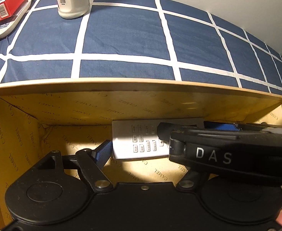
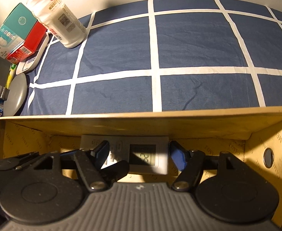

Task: Organize objects
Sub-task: 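Lower the remote into the box and open the right gripper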

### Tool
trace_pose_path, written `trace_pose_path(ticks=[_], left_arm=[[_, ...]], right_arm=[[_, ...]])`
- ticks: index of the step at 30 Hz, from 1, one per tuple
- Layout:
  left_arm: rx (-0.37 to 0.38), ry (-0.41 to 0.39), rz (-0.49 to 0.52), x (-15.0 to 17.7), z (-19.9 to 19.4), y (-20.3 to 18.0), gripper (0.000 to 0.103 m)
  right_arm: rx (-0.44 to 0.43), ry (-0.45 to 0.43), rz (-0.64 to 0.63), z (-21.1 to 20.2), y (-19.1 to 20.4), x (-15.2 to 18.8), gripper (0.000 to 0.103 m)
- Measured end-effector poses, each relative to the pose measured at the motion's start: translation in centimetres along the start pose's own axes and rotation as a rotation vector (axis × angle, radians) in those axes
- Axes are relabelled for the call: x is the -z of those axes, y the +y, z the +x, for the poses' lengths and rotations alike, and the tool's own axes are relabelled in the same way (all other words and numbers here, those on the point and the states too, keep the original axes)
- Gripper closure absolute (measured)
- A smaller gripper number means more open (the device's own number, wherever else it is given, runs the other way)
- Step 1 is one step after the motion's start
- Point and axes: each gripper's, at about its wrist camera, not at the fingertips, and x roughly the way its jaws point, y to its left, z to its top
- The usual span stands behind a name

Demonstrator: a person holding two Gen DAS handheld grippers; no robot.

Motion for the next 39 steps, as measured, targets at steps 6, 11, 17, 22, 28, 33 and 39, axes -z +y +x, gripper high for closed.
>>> trace_pose_path(ticks=[6,11,17,22,28,33,39], left_arm=[[-0.001,0.003,-0.009,0.1,-0.3,0.1,0.031],[-0.018,0.0,-0.013,0.4,-1.1,-0.1,0.03],[-0.039,-0.013,-0.016,1.0,-2.8,-0.4,0.03],[-0.057,-0.03,-0.007,2.0,-4.7,-1.0,0.029],[-0.099,-0.045,-0.006,3.7,-6.8,-1.6,0.028],[-0.124,-0.077,0.003,5.4,-8.9,-2.2,0.017],[-0.128,-0.117,0.017,7.1,-11.2,-3.3,0.013]], right_arm=[[-0.006,-0.005,0.018,-0.3,-0.2,0.2,0.034],[-0.004,-0.013,0.022,-1.2,-0.1,0.4,0.034],[-0.005,-0.041,0.011,-3.2,0.2,0.9,0.033],[-0.002,-0.075,0.005,-5.6,0.2,1.4,0.031],[0.011,-0.121,-0.012,-8.7,0.4,2.7,0.023],[0.021,-0.158,-0.016,-11.2,0.6,4.2,0.016],[0.027,-0.194,-0.013,-13.8,0.3,6.0,0.008]])
